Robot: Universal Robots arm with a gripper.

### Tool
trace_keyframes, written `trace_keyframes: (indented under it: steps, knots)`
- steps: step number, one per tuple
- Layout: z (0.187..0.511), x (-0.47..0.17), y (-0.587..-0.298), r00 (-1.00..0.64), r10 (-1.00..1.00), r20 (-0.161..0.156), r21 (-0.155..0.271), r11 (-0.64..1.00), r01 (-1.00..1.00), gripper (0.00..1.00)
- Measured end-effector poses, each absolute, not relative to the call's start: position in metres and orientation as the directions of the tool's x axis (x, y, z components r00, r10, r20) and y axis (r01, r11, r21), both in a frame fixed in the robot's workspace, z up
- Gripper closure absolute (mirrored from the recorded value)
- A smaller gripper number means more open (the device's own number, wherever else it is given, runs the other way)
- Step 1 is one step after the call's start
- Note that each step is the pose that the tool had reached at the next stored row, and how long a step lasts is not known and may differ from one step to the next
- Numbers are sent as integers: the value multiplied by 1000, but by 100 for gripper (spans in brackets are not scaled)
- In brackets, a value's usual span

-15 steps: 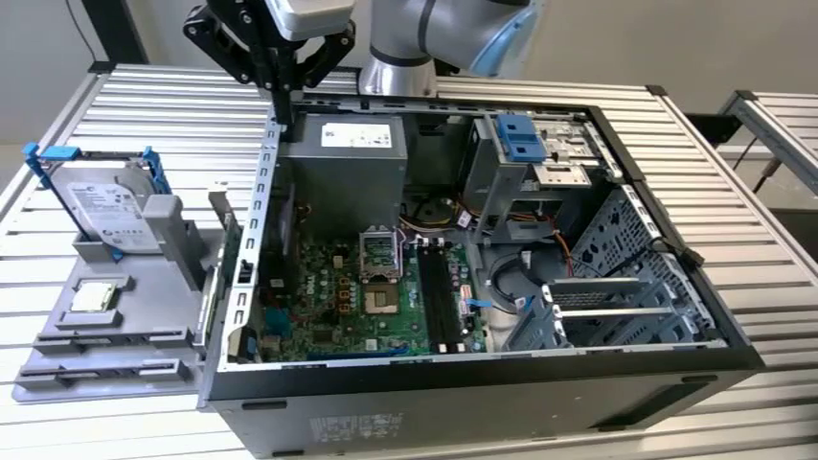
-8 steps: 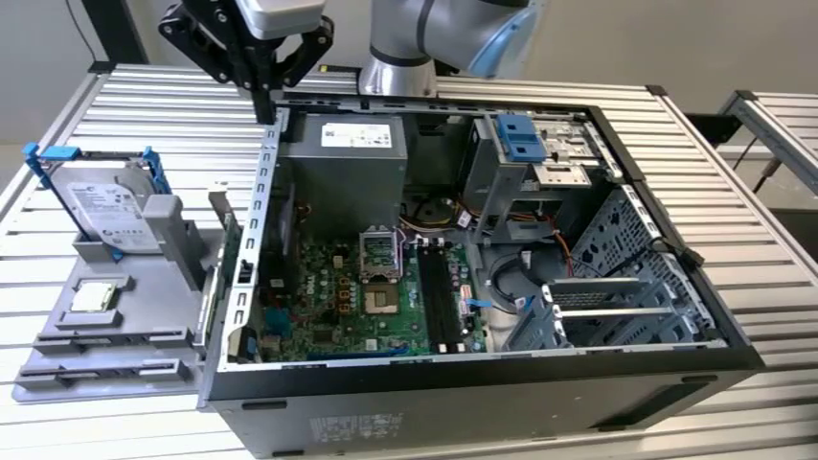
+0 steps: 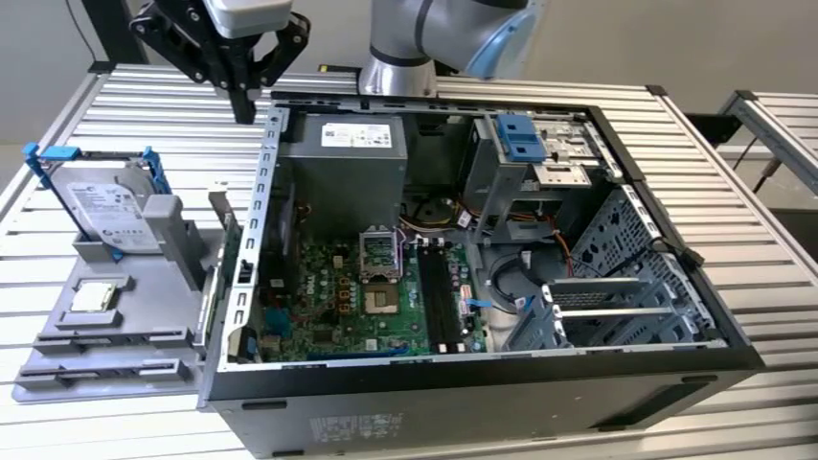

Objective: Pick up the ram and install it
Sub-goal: 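Reach for the ram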

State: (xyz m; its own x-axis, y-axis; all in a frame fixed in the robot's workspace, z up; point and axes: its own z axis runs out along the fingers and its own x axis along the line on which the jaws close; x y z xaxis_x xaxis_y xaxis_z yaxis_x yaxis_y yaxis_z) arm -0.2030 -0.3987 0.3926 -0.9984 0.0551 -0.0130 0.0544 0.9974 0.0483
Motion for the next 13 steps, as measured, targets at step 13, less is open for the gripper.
trace_keyframes:
  steps: [13]
  knots:
    - [393, -237, -399, -999, 47, -13, 48, 998, 46, 100]
